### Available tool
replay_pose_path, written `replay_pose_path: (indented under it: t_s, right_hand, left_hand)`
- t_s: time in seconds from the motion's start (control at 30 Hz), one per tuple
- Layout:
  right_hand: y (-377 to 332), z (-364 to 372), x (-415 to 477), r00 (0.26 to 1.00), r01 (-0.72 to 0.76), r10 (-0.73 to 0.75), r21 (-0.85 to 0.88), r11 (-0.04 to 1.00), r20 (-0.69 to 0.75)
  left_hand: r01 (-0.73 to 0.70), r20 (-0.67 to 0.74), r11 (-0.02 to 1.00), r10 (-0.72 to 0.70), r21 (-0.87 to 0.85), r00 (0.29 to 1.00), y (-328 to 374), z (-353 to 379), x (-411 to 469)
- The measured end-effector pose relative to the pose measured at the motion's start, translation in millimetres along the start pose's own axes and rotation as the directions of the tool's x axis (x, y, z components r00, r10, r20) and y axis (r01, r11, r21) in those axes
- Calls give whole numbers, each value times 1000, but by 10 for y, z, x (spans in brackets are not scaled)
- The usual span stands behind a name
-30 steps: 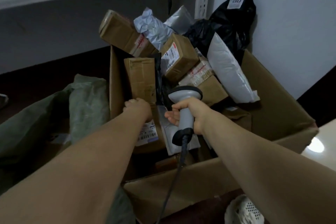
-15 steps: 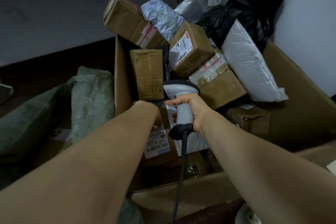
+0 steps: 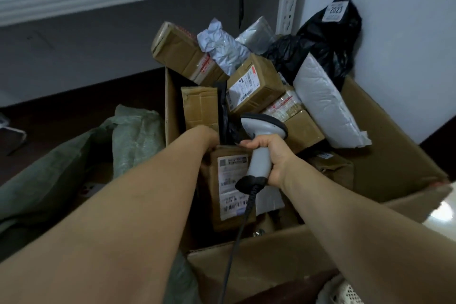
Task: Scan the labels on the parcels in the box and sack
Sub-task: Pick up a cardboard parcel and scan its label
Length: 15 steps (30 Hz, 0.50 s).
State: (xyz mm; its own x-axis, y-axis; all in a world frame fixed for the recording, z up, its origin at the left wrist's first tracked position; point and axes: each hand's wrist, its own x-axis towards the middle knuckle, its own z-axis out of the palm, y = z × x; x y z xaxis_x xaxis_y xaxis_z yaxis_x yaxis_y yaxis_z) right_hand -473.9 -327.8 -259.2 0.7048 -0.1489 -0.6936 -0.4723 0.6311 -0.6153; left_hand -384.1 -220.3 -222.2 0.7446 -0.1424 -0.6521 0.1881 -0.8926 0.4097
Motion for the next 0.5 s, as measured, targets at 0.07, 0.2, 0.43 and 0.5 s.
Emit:
replay_pose_path:
  t_s: [0.07, 0.2, 0.43, 0.5]
  right_hand:
    - [-97, 4, -269, 998, 65, -65, 7, 998, 22]
    - [-289, 64, -878, 979, 189, -191, 36, 981, 69]
    - [-355, 236, -1875, 919, 370, -370, 27, 929, 135]
    - [-349, 293, -2107, 901, 405, -407, 46, 913, 151]
  left_hand:
    - [-42, -32, 977, 36, -211, 999, 37, -104, -221]
    - [-121, -4, 764, 153, -633, 988, 135, -374, -862]
    - [-374, 107, 726, 521, -577, 847, -112, -765, -1935]
    - [-445, 121, 823, 512, -353, 851, -232, -807, -2129]
